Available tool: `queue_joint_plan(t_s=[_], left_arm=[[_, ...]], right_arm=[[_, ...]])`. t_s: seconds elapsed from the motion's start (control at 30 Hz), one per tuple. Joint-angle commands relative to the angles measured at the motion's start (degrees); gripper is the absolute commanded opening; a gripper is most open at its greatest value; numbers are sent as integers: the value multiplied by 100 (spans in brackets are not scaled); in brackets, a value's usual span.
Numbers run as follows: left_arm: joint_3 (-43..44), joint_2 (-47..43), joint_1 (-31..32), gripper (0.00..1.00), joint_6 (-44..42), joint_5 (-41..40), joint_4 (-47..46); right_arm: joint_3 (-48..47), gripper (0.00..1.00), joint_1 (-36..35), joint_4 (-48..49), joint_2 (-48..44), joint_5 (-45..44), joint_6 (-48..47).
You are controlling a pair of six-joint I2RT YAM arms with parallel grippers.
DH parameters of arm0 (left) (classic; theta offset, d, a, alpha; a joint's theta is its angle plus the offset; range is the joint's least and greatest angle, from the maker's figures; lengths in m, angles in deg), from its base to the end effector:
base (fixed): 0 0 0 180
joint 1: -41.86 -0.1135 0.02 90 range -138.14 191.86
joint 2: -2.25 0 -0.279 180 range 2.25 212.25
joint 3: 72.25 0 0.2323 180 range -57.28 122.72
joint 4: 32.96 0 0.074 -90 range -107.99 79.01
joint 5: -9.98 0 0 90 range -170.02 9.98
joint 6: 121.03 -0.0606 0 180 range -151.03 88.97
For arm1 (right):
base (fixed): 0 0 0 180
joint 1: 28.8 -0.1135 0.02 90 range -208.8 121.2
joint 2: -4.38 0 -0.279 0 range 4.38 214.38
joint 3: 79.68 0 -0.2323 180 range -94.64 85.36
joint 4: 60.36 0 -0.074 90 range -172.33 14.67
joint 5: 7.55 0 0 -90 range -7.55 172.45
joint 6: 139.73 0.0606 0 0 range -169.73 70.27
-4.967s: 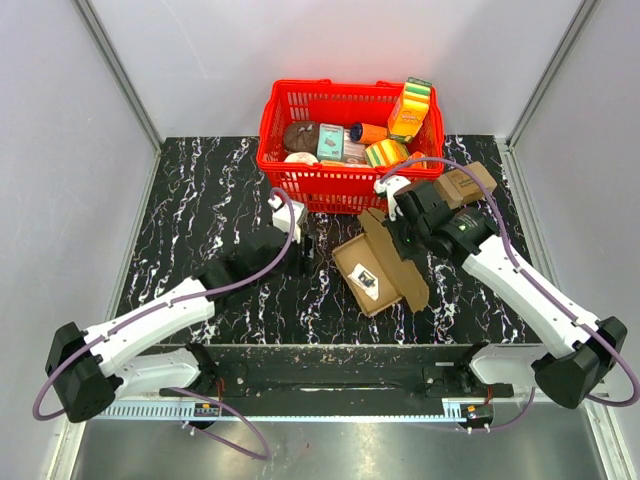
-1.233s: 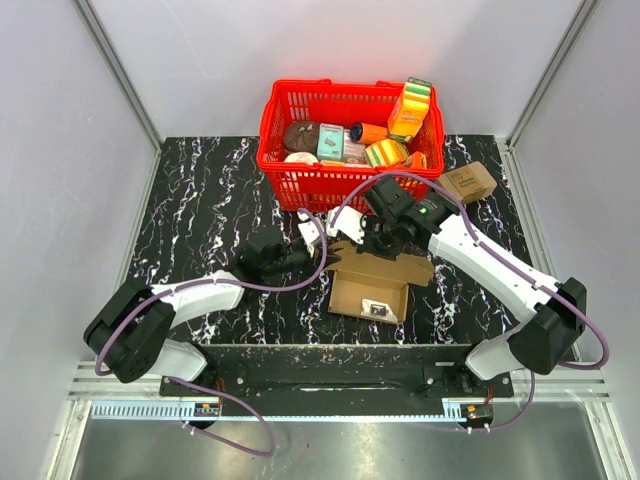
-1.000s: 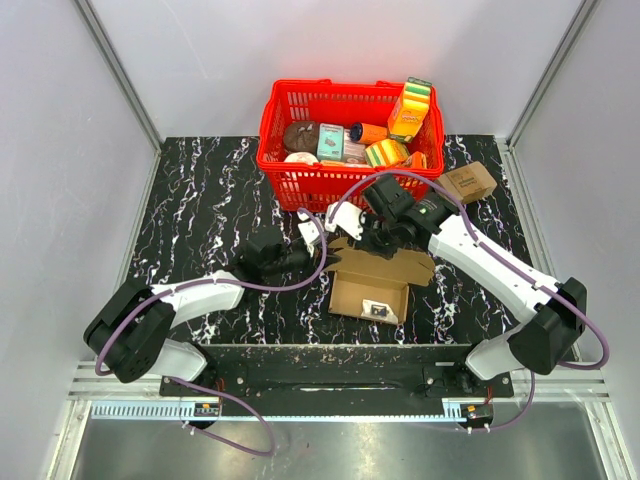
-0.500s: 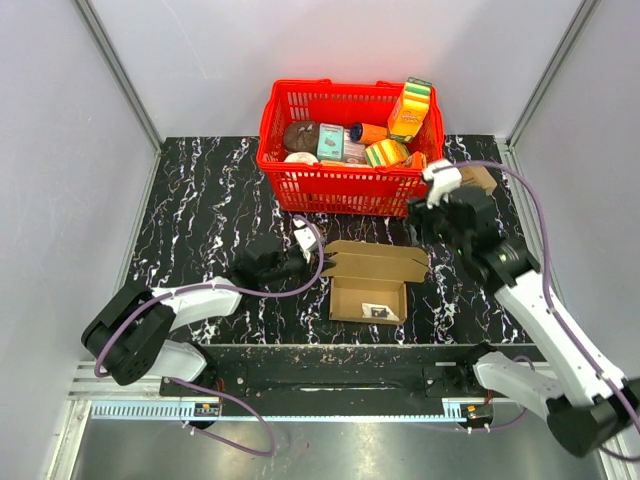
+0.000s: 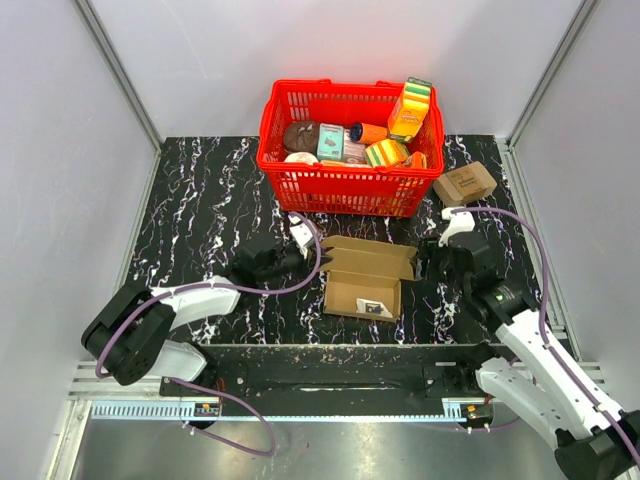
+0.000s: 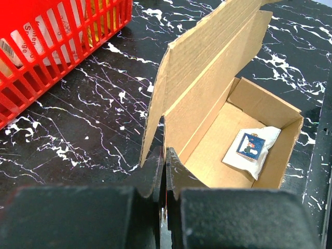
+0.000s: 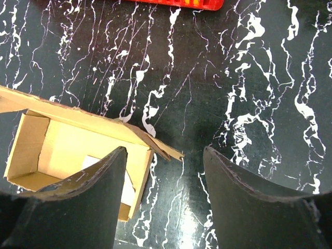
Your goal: Fold the paper box
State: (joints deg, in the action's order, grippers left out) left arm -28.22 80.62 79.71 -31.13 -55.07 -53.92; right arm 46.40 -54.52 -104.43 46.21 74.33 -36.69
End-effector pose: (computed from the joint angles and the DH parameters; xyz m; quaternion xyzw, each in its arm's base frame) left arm 0.2062 -0.1926 0.2259 0.3757 0.6810 -0.3562 0.5179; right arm 0.1415 0.0586 0.2773 -0.0622 0.8708 0.1021 0.4769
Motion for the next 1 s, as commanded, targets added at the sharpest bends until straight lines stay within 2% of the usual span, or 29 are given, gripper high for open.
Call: queue_joint_plan(t_s=[0.0,0.17,0.53,0.97], left_arm=[[-23,-138,-67,0,-8,-104,-380],[-14,-85,-93,0,-8,-78,-389],[-5,-41,-286,0,-8,1,-407],[38,47,-418,0,212,10,-451]], right_arm=[[72,63,75,641,247,-6,156],[239,52,207,1213,686,451,-55],[292,47,365,1636,1179,1093,-267],[178,37,427,1671,1548,1708,-223]])
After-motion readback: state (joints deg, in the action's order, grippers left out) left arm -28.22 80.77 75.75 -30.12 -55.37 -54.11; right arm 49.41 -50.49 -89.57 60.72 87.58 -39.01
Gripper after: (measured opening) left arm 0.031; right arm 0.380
